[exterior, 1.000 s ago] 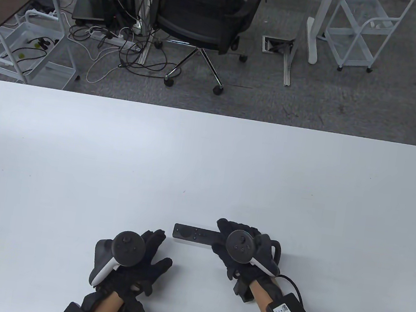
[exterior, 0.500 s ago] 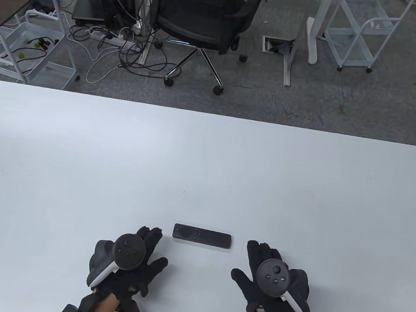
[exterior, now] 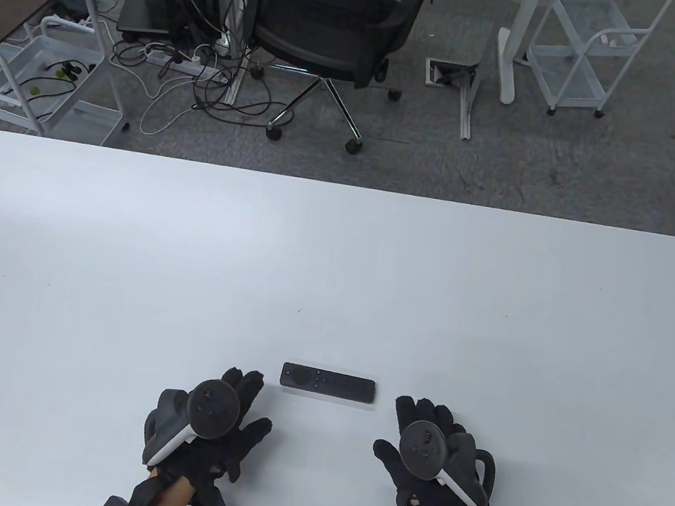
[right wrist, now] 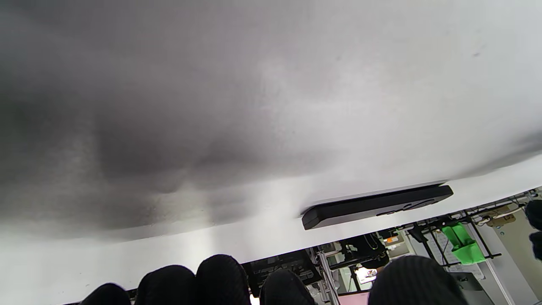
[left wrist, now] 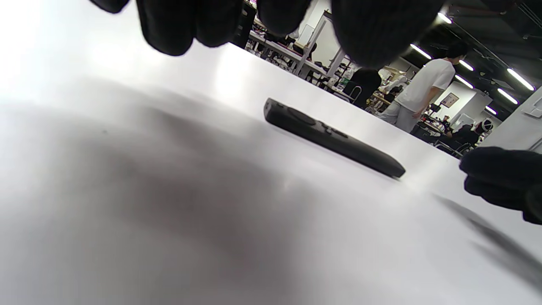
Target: Fit batteries into remote control, then fit battery cover
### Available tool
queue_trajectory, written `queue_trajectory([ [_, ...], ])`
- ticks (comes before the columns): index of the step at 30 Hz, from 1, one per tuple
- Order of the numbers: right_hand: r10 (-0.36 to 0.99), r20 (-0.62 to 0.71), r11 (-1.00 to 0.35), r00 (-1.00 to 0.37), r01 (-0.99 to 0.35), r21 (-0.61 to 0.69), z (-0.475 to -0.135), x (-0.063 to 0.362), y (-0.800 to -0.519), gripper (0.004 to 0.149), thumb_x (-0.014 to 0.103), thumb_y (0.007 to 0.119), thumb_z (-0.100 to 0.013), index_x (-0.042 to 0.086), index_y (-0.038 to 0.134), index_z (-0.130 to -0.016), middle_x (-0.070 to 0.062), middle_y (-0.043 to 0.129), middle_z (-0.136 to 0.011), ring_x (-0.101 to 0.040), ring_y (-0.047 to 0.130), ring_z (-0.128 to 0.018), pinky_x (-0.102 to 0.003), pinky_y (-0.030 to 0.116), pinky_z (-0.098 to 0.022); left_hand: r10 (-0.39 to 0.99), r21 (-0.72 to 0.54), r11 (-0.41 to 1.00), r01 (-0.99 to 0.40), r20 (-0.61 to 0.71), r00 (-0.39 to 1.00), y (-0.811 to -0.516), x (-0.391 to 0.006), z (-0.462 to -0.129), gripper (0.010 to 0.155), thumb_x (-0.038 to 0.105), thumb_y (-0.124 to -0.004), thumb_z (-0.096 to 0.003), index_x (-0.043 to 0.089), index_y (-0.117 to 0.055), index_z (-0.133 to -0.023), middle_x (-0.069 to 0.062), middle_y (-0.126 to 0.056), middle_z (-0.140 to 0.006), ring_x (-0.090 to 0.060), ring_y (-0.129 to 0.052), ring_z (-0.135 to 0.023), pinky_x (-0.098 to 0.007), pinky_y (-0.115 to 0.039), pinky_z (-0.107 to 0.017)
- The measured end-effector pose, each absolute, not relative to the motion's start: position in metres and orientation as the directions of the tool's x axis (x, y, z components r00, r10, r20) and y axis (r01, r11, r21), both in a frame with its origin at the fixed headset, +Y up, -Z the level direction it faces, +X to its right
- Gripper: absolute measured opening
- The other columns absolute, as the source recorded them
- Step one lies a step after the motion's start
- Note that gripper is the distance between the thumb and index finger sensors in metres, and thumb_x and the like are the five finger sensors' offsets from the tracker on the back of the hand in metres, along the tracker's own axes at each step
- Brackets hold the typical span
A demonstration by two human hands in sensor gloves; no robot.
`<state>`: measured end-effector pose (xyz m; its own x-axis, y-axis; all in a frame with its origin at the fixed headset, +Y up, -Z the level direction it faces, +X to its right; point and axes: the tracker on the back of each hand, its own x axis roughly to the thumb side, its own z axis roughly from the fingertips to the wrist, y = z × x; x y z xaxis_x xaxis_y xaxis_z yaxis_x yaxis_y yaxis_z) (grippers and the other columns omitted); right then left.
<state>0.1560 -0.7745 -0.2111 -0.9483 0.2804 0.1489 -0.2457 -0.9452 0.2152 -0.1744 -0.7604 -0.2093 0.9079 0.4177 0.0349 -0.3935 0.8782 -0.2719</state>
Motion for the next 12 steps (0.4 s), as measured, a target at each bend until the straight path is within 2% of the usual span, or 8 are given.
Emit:
queue_trajectory([
  [12,0.310,0.147,-0.932,-0.939,-0.270,0.240,-0.2098,0.1565,-0.7729,0.082,0.053,0.071,-0.046,0.008,0.052,-0.112,-0.036,0.055,-0.114,-0.065,0.051,-0.099,-0.075,0.045,-0.068,0.409,-0.282,0.879,-0.385,0.030,0.912,-0.7613,-0.1744,-0.2096,0.078,0.057,-0.077,-0.0481,0.026,-0.049,-0.114,-0.020,-0.050,-0.123,-0.049,-0.061,-0.108,-0.066,-0.046,-0.082],
])
